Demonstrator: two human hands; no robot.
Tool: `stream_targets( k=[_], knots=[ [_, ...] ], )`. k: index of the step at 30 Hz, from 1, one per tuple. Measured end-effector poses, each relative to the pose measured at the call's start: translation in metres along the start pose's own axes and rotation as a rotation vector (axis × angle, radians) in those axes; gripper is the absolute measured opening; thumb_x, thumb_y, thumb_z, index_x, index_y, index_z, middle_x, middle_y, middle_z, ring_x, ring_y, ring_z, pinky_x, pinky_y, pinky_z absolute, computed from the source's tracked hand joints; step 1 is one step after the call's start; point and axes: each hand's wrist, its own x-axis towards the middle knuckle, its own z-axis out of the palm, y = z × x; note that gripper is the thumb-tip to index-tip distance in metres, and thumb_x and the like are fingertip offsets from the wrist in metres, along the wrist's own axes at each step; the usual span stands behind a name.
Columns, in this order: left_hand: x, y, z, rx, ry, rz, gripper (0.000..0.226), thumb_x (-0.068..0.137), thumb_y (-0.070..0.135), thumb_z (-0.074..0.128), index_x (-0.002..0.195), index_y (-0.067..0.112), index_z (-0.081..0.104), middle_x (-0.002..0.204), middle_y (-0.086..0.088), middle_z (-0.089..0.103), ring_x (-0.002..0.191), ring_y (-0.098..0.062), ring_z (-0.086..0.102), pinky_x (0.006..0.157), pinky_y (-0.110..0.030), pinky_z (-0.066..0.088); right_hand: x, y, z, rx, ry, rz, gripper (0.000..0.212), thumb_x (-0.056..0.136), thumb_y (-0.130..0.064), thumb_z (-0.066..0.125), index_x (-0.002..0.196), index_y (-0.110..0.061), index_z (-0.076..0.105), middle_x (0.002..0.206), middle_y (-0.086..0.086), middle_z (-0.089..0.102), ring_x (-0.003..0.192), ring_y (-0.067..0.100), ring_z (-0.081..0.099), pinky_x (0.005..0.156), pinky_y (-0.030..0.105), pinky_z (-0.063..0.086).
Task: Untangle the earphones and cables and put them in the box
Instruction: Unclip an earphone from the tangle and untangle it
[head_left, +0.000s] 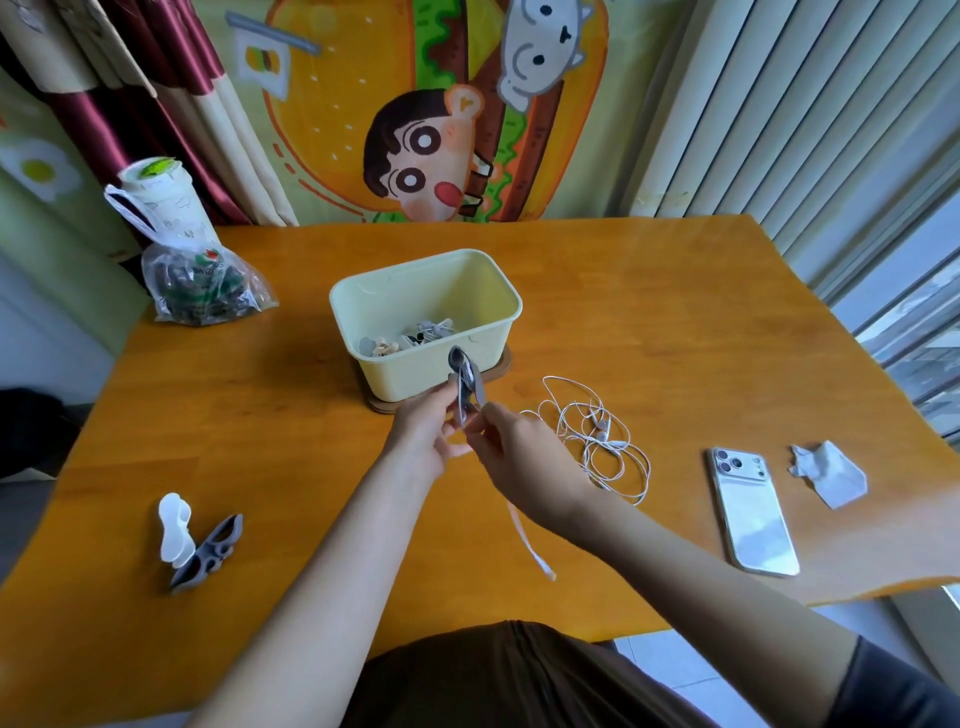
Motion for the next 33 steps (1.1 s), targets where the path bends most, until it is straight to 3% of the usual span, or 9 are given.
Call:
stream_targets(
  k=[5,10,15,17,21,23,26,30,33],
  knots=[
    [-0.002,0.004,-0.005,-0.081,-0.016,-0.054,0.015,0.093,0.024,0.061,0.082,0.013,0.061,0.072,-0.005,0.056,0.075,-0.015,0.056,0.058,-0.045,0.047,-0.006,0.009,-0.002,0.081,0.038,0.011,0.013,0.097,-0.017,0.049,0.102,-0.007,0.056,0.068,-0.014,0.045,0.054,0.001,0.043,0.05,0.015,0.031],
    [-0.003,-0.002,-0.008,-0.099,0.037,-0.019,0.012,0.094,0.02,0.059,0.085,0.012,0.062,0.079,-0.008,0.055,0.077,-0.019,0.057,0.089,-0.057,0.048,-0.011,0.015,-0.005,0.11,0.068,0.02,0.014,0.097,-0.018,0.05,0.102,-0.008,0.058,0.067,-0.022,0.041,0.057,-0.007,0.049,0.053,0.01,0.035],
    [-0.004,-0.002,-0.009,-0.128,-0.007,-0.019,0.013,0.094,0.02,0.058,0.088,0.009,0.062,0.074,-0.008,0.051,0.079,-0.02,0.059,0.088,-0.058,0.049,-0.012,0.023,0.0,0.076,0.051,0.032,0.013,0.096,-0.021,0.05,0.102,-0.011,0.058,0.071,-0.019,0.047,0.058,0.0,0.047,0.054,0.012,0.036],
    [-0.006,0.001,-0.009,-0.117,-0.088,-0.012,0.012,0.094,0.021,0.058,0.09,0.011,0.063,0.083,-0.009,0.056,0.082,-0.02,0.058,0.082,-0.055,0.05,-0.011,0.028,0.001,0.062,0.034,0.055,0.012,0.096,-0.022,0.051,0.101,-0.013,0.057,0.073,-0.014,0.05,0.06,0.003,0.048,0.055,0.017,0.037],
    [-0.009,0.004,-0.017,0.122,-0.412,0.007,0.02,0.082,0.022,0.066,0.101,0.015,0.068,0.103,-0.014,0.059,0.092,-0.023,0.055,0.085,-0.049,0.051,0.002,0.047,-0.01,0.045,-0.019,0.154,0.013,0.096,-0.019,0.051,0.094,-0.014,0.064,0.075,-0.003,0.06,0.062,0.01,0.053,0.059,0.023,0.04],
    [-0.011,0.004,-0.021,0.371,-0.498,0.001,0.025,0.079,0.022,0.07,0.104,0.017,0.069,0.085,-0.008,0.062,0.08,-0.018,0.055,0.08,-0.04,0.053,0.009,0.056,-0.02,-0.023,-0.066,0.193,0.018,0.095,-0.019,0.052,0.088,-0.015,0.067,0.074,-0.001,0.061,0.059,0.007,0.051,0.054,0.016,0.035],
    [-0.011,0.001,-0.025,0.712,-0.432,0.046,0.012,0.084,0.02,0.07,0.096,0.024,0.072,0.06,0.007,0.058,0.069,-0.011,0.051,0.07,-0.028,0.047,0.015,0.062,-0.032,-0.156,-0.141,0.226,0.021,0.094,-0.027,0.054,0.087,-0.014,0.069,0.073,0.003,0.061,0.065,0.018,0.05,0.055,0.027,0.036],
    [-0.007,-0.006,-0.029,0.813,-0.318,0.105,0.009,0.083,0.024,0.073,0.088,0.031,0.071,0.087,0.003,0.065,0.091,-0.015,0.059,0.082,-0.033,0.047,0.022,0.063,-0.035,-0.153,-0.155,0.226,0.026,0.093,-0.032,0.056,0.087,-0.012,0.072,0.073,0.006,0.061,0.057,0.014,0.045,0.052,0.03,0.033],
    [-0.008,-0.009,-0.032,0.772,-0.309,0.101,0.012,0.083,0.024,0.073,0.091,0.032,0.069,0.091,0.002,0.062,0.095,-0.016,0.06,0.086,-0.04,0.047,0.027,0.062,-0.036,-0.152,-0.127,0.225,0.024,0.093,-0.03,0.056,0.087,-0.013,0.071,0.076,0.005,0.065,0.054,0.008,0.045,0.053,0.028,0.035]
  ],
)
